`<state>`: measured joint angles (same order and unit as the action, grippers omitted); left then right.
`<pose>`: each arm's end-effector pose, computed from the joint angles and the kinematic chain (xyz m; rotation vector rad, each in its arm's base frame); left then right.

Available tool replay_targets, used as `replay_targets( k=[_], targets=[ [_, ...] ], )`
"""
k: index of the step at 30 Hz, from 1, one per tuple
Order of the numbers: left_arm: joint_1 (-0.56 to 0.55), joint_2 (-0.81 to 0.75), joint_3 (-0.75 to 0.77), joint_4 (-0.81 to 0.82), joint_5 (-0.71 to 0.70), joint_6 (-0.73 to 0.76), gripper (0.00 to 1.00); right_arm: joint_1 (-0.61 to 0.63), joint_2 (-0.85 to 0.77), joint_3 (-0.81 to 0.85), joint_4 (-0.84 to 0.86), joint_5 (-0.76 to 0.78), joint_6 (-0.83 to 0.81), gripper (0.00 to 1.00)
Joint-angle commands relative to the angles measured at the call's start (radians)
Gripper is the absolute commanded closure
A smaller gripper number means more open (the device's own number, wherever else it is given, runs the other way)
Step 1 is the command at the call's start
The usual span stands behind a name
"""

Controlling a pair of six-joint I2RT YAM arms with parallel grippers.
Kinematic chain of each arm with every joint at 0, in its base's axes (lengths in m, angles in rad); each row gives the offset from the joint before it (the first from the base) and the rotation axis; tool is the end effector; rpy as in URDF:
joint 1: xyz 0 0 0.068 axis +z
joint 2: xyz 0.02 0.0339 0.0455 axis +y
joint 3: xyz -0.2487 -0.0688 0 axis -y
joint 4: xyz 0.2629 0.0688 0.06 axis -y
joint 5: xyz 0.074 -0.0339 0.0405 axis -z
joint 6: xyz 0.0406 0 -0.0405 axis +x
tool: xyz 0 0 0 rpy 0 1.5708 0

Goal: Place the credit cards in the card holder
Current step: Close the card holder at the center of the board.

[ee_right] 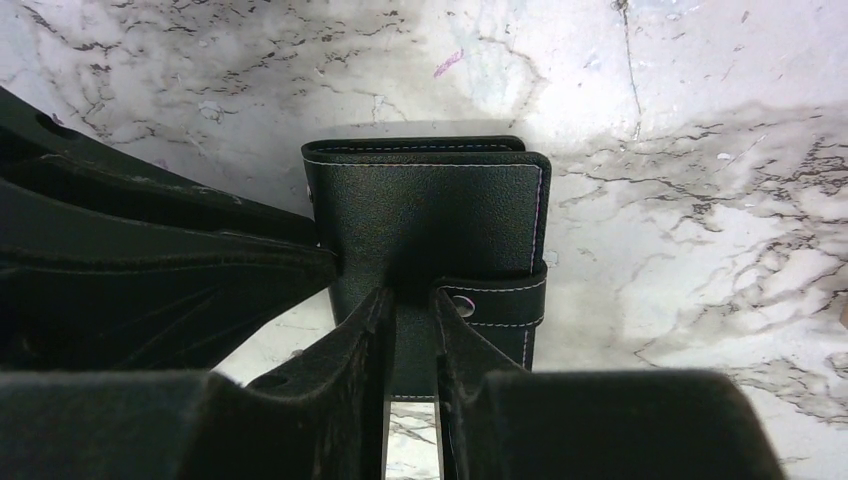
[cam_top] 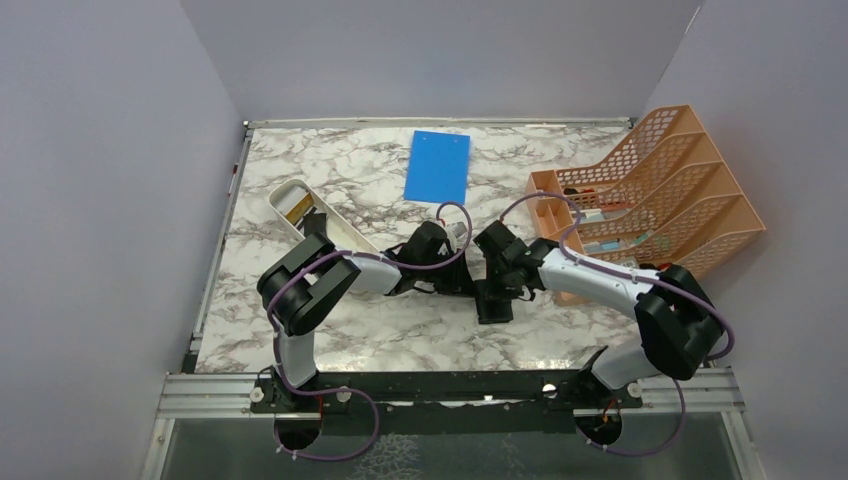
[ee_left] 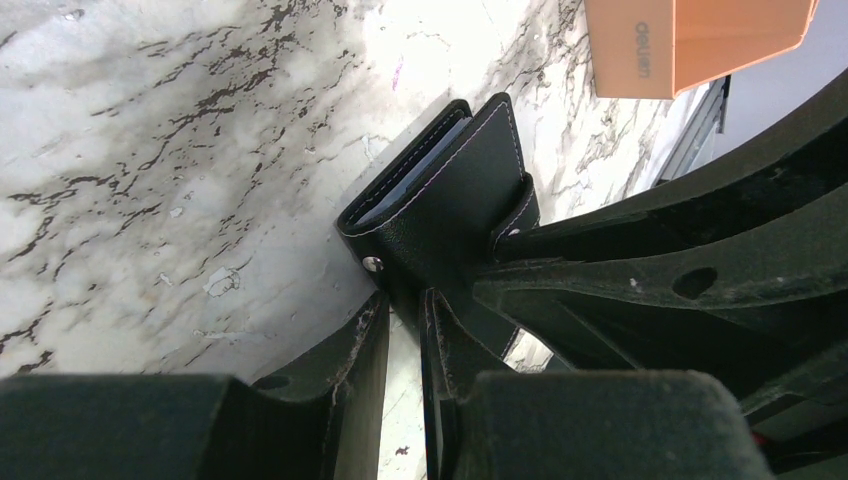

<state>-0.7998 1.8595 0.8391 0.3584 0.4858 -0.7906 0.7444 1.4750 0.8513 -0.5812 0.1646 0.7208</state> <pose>0.2415 -0.2758 0.0917 0.3159 2.5127 -1.3131 0.2145 0.1885 0.1497 0.0095 2.7562 0.1720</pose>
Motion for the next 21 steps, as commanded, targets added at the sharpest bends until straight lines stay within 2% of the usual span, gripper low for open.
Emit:
replay_targets(
  k=[1,10,14,21],
  targets=[
    [0.002,-0.03,-0.009,0.004,0.009,0.017,0.79,-0.008,-0.045,0.025,-0.029,0.005,-0.014,0.75],
    [0.002,-0.043,-0.015,-0.003,-0.011,0.013,0.79,-0.008,-0.091,0.006,-0.027,-0.012,-0.02,0.75],
    [0.002,-0.054,-0.017,-0.003,-0.021,0.01,0.79,-0.008,-0.1,0.008,-0.051,0.02,-0.022,0.8],
    [0.004,-0.143,-0.006,-0.054,-0.083,0.031,0.8,-0.008,-0.137,0.001,-0.055,0.068,-0.024,0.81]
  ],
)
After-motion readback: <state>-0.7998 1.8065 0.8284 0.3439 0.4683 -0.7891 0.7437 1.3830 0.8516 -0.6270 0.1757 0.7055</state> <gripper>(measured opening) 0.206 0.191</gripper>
